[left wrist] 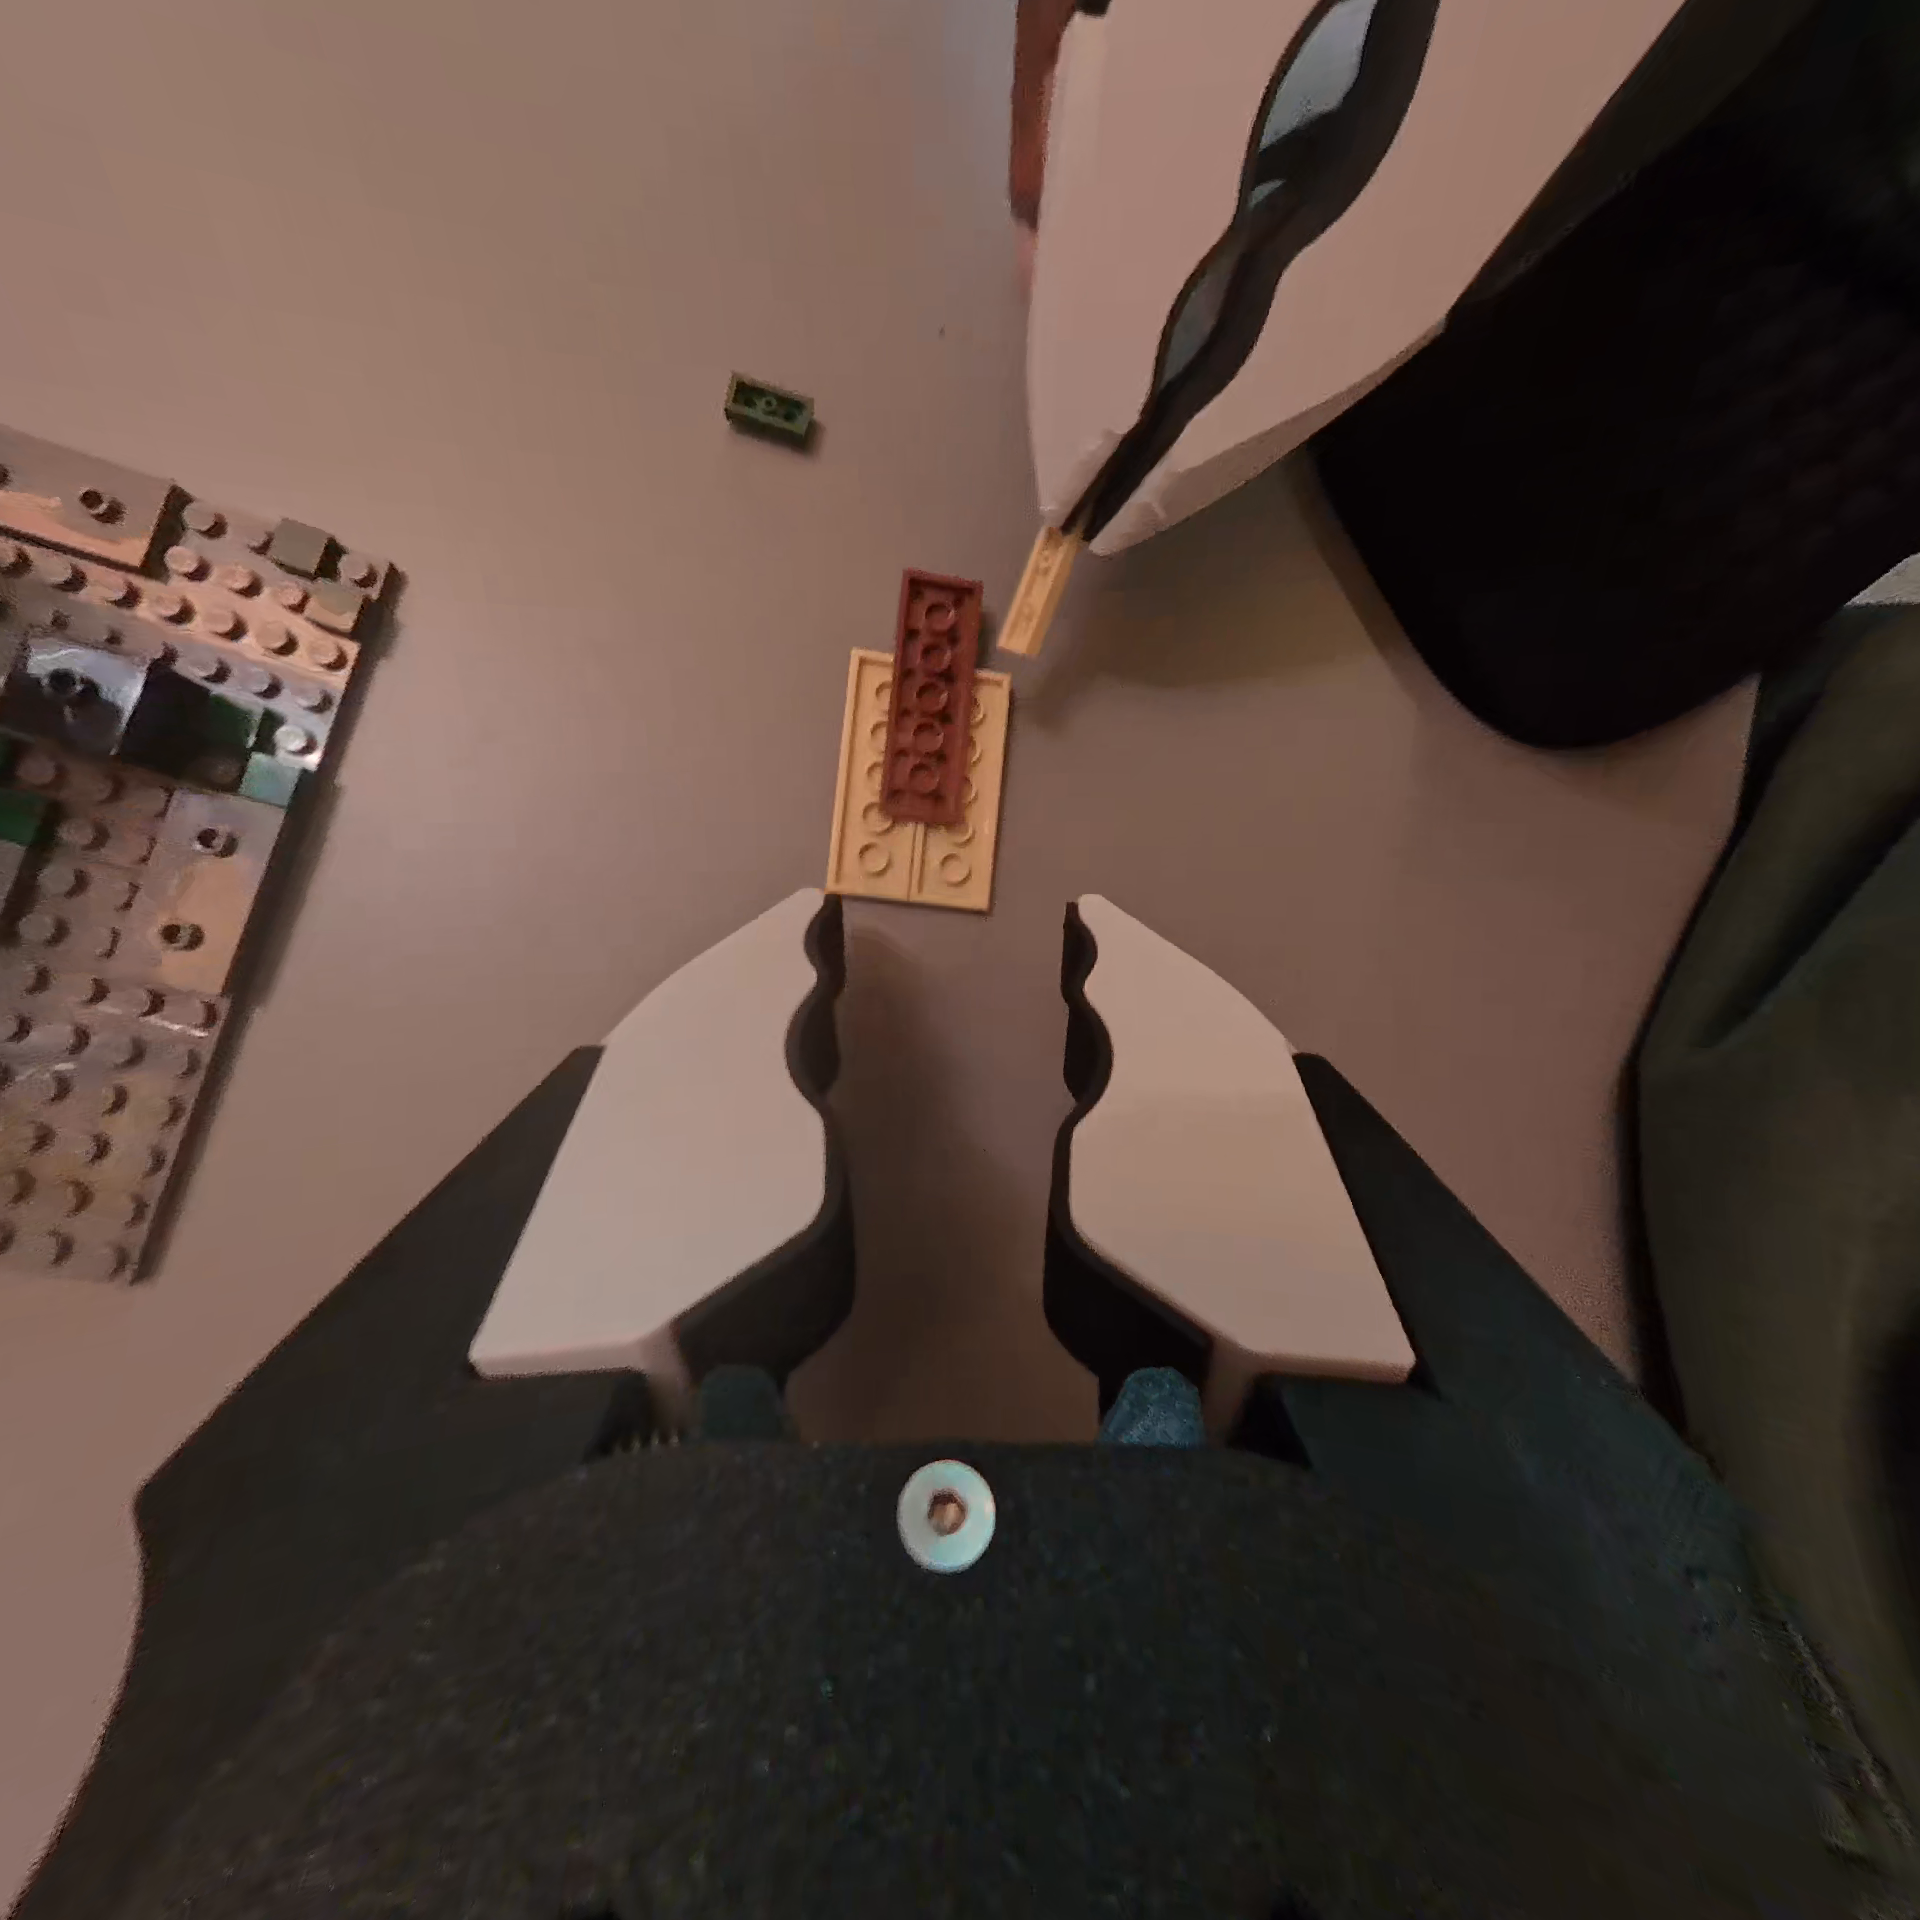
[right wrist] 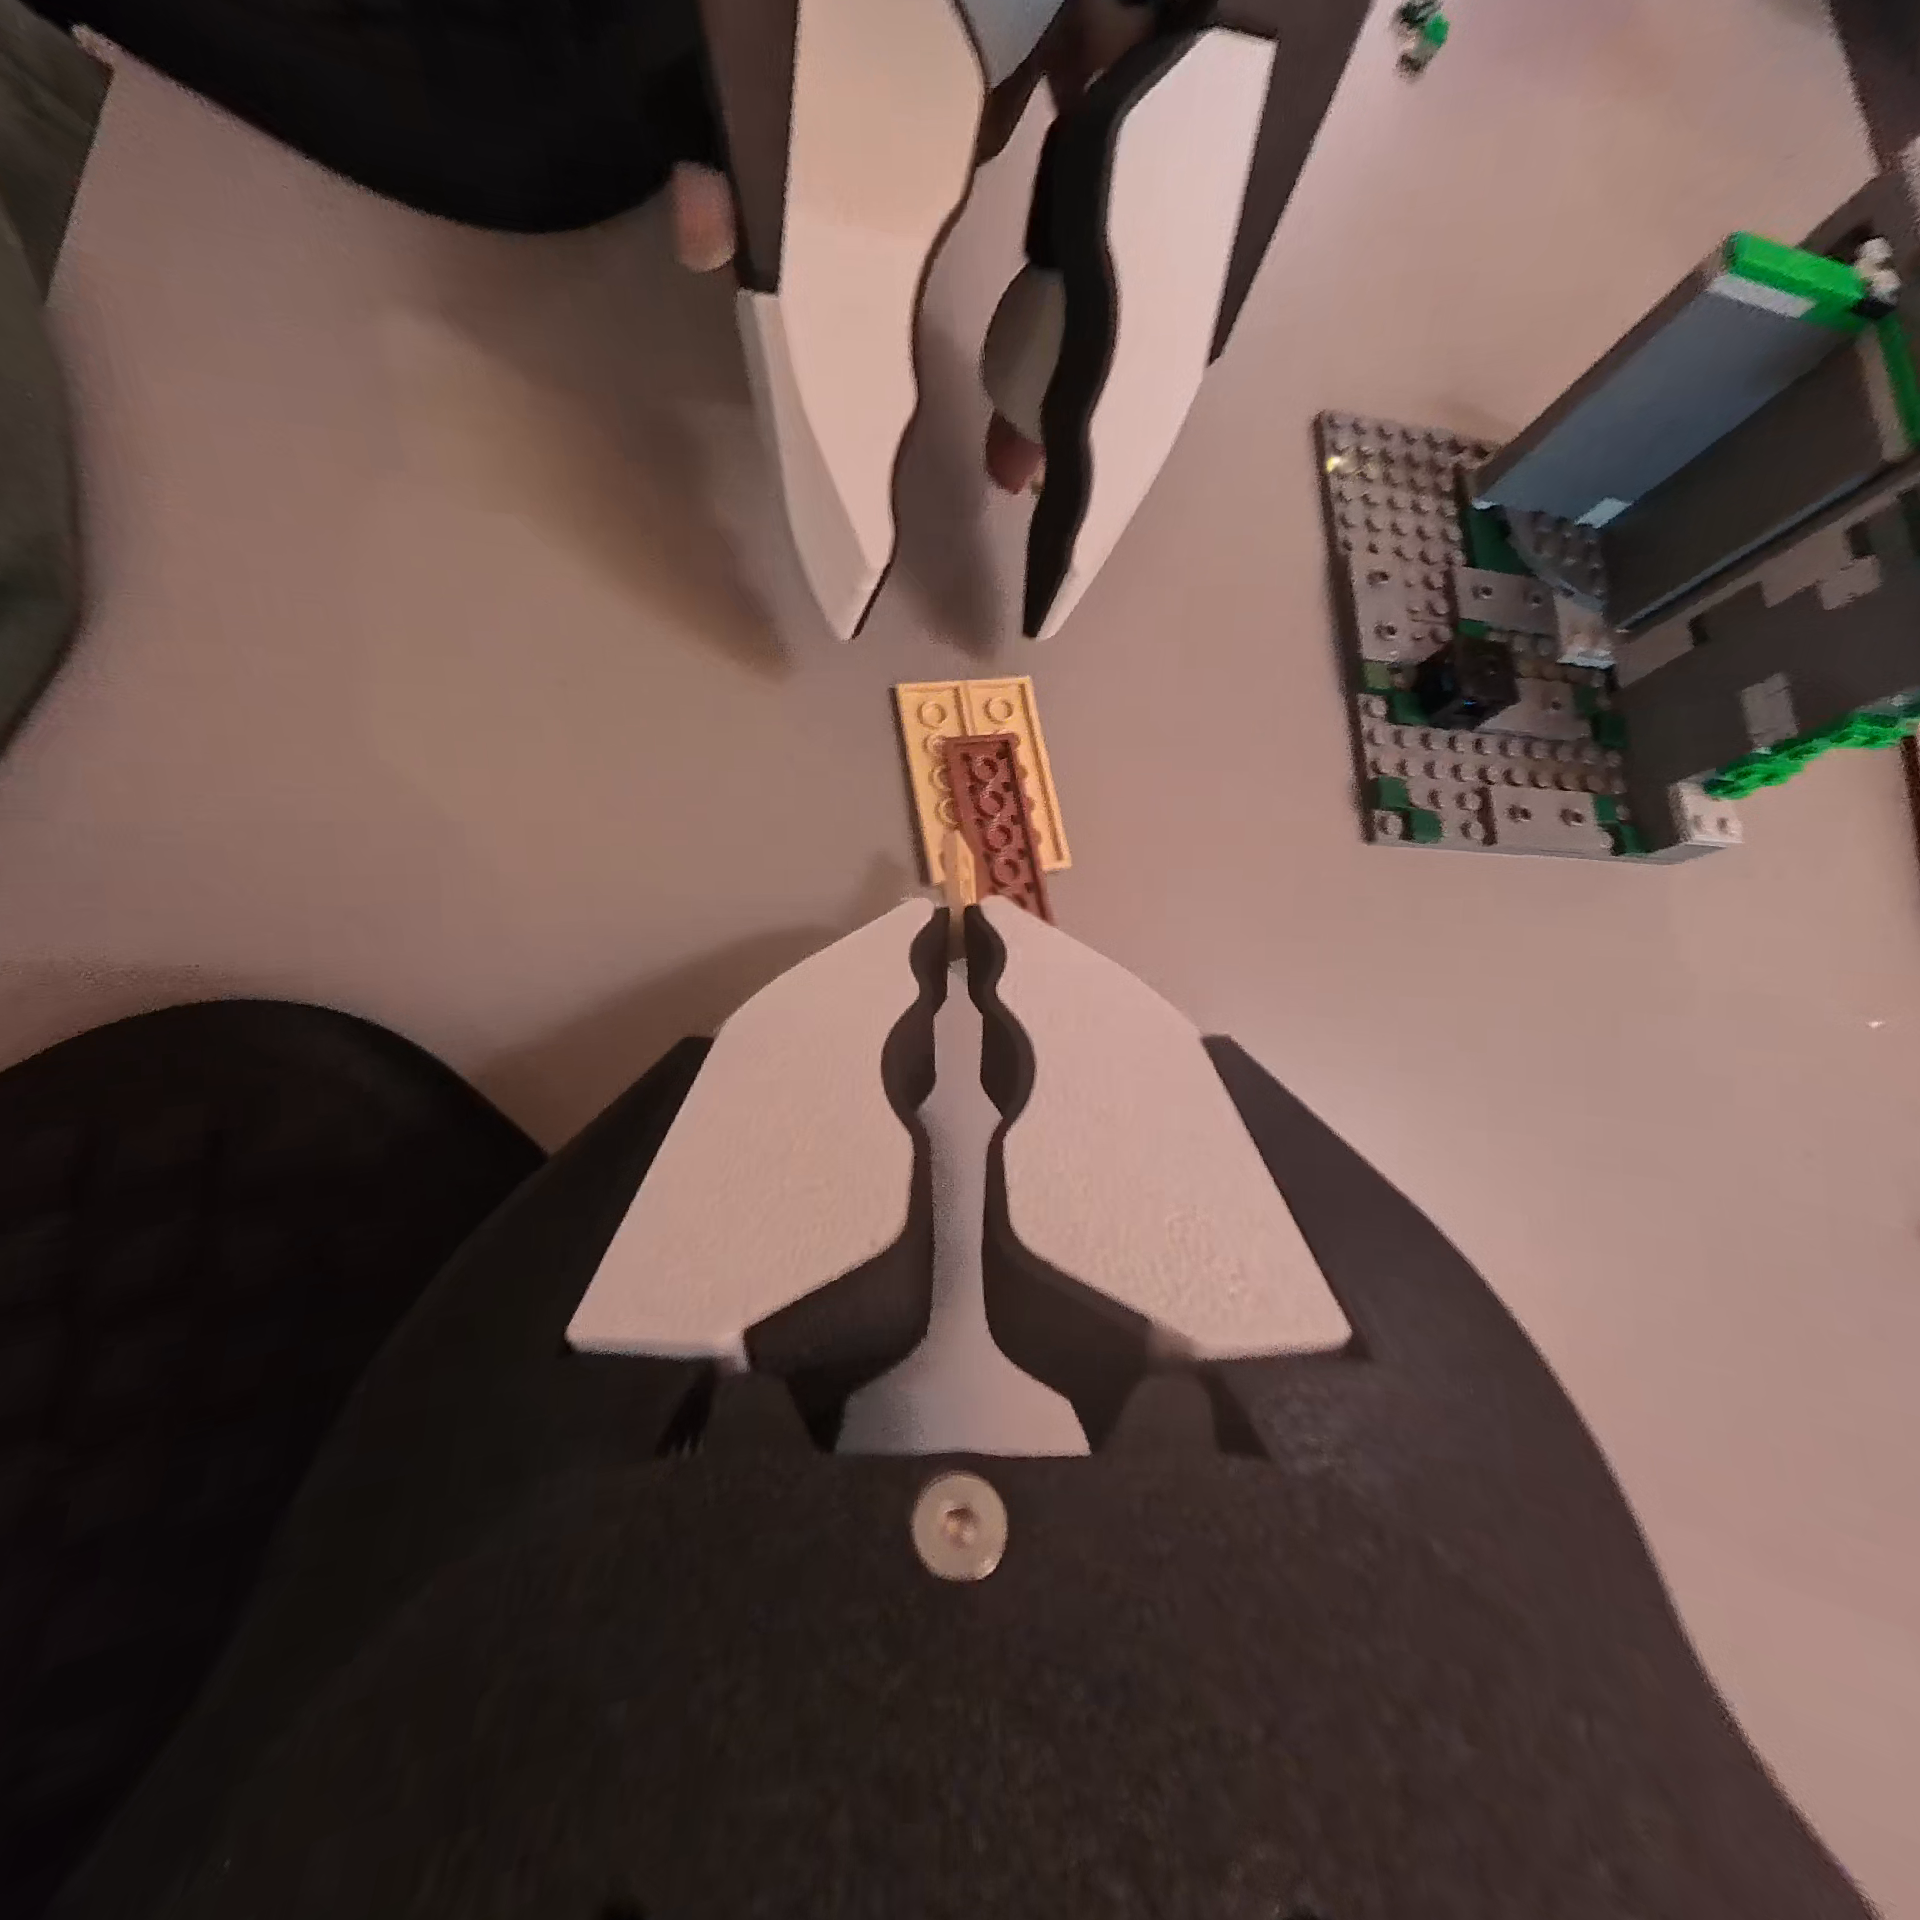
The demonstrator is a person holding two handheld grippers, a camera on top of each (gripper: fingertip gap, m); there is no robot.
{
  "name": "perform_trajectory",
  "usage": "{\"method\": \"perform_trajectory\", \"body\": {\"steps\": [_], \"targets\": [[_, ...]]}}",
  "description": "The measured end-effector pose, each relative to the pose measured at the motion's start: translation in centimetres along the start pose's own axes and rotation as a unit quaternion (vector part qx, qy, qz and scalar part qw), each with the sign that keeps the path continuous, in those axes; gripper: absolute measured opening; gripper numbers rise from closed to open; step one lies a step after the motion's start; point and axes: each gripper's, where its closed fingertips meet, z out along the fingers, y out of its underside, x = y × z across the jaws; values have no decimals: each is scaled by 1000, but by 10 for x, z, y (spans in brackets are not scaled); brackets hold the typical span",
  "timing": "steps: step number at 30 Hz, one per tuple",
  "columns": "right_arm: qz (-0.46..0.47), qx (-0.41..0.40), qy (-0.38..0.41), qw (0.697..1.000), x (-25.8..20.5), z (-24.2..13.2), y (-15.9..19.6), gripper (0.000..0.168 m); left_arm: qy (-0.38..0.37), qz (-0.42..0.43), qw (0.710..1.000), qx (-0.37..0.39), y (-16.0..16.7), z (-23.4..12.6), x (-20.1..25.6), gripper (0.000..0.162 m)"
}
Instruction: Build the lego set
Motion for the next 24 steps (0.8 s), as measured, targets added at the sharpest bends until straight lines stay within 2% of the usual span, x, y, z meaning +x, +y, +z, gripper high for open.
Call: {"method": "perform_trajectory", "body": {"steps": [1,11,15,19,24], "targets": [[-2,-6,-4,1000,-2,1,1,3,-4,4,1000,-4,2,0,-2,40],[-13,-45,0,999,-2,9,8,3,11,46,995,-83,4,11,-8,39],[-16,-51,3,999,0,11,9,3,2,50,994,-102,2,14,-9,31],[-20,-56,18,998,6,11,10,3,4,43,994,-103,4,14,-3,26],[-29,-63,37,997,14,14,10,3,29,33,996,-83,7,14,16,27]]}}
